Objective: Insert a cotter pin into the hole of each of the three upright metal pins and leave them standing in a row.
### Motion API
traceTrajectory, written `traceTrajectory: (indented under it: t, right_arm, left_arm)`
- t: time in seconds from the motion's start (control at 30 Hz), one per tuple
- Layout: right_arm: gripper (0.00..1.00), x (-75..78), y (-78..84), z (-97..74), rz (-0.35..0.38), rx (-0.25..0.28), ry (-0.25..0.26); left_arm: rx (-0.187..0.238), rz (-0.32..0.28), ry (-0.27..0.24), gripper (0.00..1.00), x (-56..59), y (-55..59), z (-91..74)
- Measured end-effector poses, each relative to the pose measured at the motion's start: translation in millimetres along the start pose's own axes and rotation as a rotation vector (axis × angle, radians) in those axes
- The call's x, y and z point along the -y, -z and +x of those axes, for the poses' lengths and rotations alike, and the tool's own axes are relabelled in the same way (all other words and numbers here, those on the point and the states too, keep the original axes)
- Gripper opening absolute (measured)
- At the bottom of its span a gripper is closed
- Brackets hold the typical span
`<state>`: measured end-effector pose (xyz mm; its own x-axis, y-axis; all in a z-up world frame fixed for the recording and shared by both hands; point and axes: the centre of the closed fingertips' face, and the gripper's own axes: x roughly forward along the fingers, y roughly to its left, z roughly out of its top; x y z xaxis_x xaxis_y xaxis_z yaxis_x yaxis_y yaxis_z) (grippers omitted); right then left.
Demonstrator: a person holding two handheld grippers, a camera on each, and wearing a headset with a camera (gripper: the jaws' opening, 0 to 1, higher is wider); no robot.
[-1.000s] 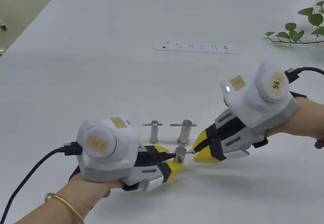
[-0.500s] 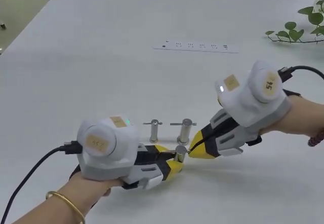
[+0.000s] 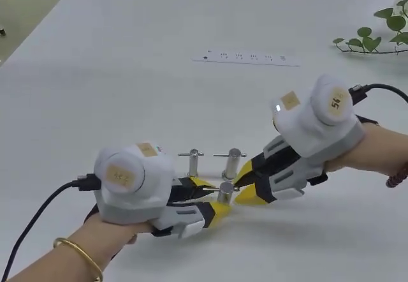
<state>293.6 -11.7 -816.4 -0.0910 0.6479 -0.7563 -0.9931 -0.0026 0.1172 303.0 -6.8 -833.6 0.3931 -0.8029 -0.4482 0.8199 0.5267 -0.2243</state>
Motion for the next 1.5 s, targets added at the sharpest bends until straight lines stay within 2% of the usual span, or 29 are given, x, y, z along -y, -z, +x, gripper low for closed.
traceTrajectory:
  t: [0.23,0.33,0.4,0.47,0.53,0.77,0.97,1.07,1.27,1.33,1.5]
  right_arm:
    - [0.28,-2.7,-12.9,5.6,0.044,0.075,0.024]
    - [0.28,-3.8,-13.4,10.9,0.045,0.083,0.027]
    - [0.27,-2.3,-14.9,12.7,0.046,0.096,0.035]
    - [0.27,-1.2,-16.5,14.6,0.054,0.112,0.038]
    - [0.27,-0.8,-16.8,16.6,0.061,0.118,0.039]
    - [0.24,-0.7,-14.8,20.6,0.042,0.119,0.046]
    - [0.2,1.1,-12.2,24.0,0.035,0.115,0.06]
    - [0.18,2.6,-12.1,24.5,0.029,0.114,0.067]
    - [0.16,2.4,-12.2,24.3,0.019,0.117,0.067]
    - [0.16,4.2,-12.6,23.5,-0.007,0.122,0.08]
    - [0.15,5.7,-12.0,21.9,0.015,0.13,0.084]
  left_arm:
    - [-0.023,0.007,-0.029,0.32,-3.0,1.7,-7.7]
    - [-0.018,0.011,-0.036,0.35,-2.8,-2.4,-10.0]
    - [-0.045,0.027,-0.046,0.35,-4.4,1.9,-11.1]
    - [-0.045,0.012,-0.041,0.37,-2.5,2.9,-11.3]
    - [-0.048,0.023,-0.041,0.38,-1.3,3.0,-12.9]
    - [-0.054,0.022,-0.05,0.39,-2.4,3.7,-18.7]
    - [-0.062,0.026,-0.042,0.4,2.2,4.6,-24.5]
    - [-0.072,0.028,-0.05,0.4,1.1,7.2,-26.5]
    - [-0.067,0.017,-0.055,0.4,-0.1,6.2,-29.4]
    - [-0.069,0.013,-0.058,0.4,0.1,6.6,-30.6]
    - [-0.065,0.006,-0.064,0.4,1.5,6.2,-35.0]
